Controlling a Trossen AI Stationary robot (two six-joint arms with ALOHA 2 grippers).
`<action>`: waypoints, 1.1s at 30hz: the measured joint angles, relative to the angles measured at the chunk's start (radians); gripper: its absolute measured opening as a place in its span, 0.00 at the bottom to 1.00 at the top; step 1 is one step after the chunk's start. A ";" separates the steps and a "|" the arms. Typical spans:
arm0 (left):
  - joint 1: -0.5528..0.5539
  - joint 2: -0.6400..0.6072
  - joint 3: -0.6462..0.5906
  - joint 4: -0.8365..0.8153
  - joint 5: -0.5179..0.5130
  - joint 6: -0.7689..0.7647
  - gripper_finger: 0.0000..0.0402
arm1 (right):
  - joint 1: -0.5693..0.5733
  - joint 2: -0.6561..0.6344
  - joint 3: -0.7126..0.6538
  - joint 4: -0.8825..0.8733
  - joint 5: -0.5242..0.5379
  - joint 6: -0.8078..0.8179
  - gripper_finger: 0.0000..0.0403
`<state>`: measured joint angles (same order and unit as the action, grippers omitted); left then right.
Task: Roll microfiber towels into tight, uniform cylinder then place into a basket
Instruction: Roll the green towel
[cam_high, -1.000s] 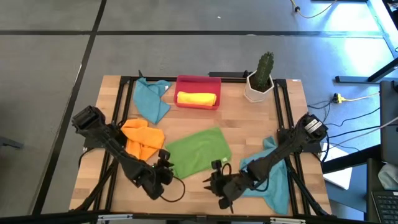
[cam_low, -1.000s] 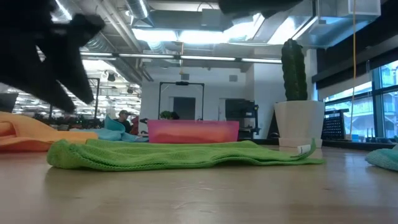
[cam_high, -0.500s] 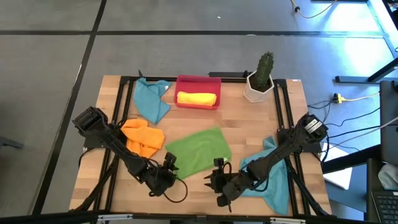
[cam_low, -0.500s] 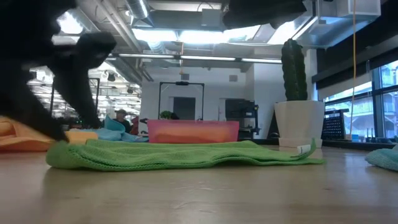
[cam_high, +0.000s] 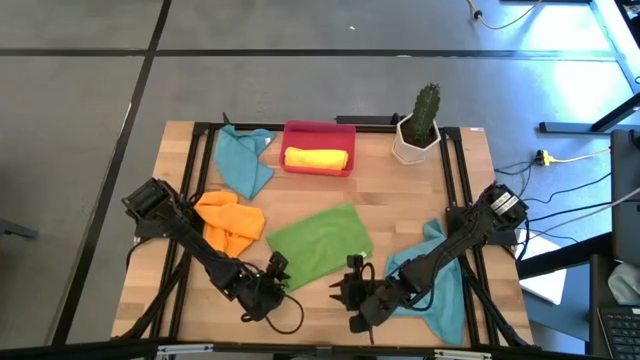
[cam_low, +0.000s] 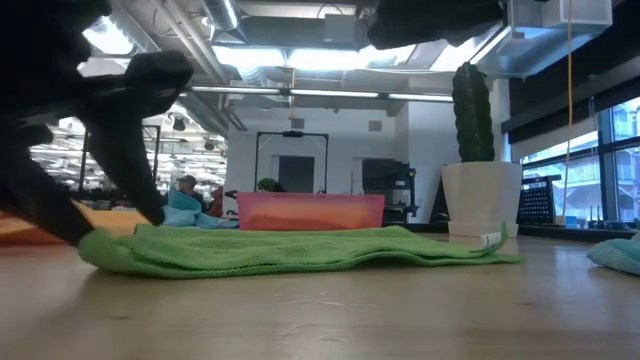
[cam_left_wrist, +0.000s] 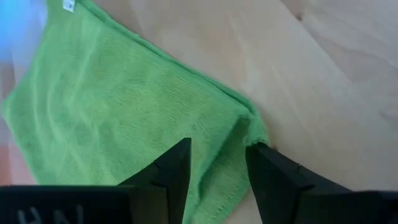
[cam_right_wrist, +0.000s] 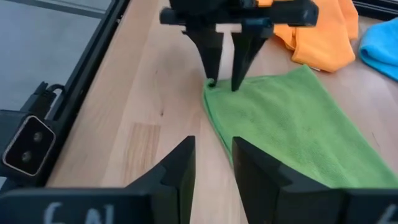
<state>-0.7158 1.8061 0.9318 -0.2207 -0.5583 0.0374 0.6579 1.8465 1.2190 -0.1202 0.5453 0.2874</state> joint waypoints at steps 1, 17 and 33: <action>0.001 0.000 0.004 -0.001 -0.001 0.000 0.36 | 0.000 0.000 0.000 -0.002 0.002 0.001 0.27; 0.000 0.041 0.013 0.059 -0.003 0.001 0.36 | 0.001 0.000 0.000 -0.023 0.003 0.023 0.27; 0.000 0.041 0.013 0.106 -0.004 0.052 0.36 | 0.001 0.000 0.000 -0.022 0.003 0.023 0.27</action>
<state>-0.7155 1.8473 0.9451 -0.1147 -0.5625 0.0891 0.6590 1.8469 1.2190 -0.1426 0.5488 0.3103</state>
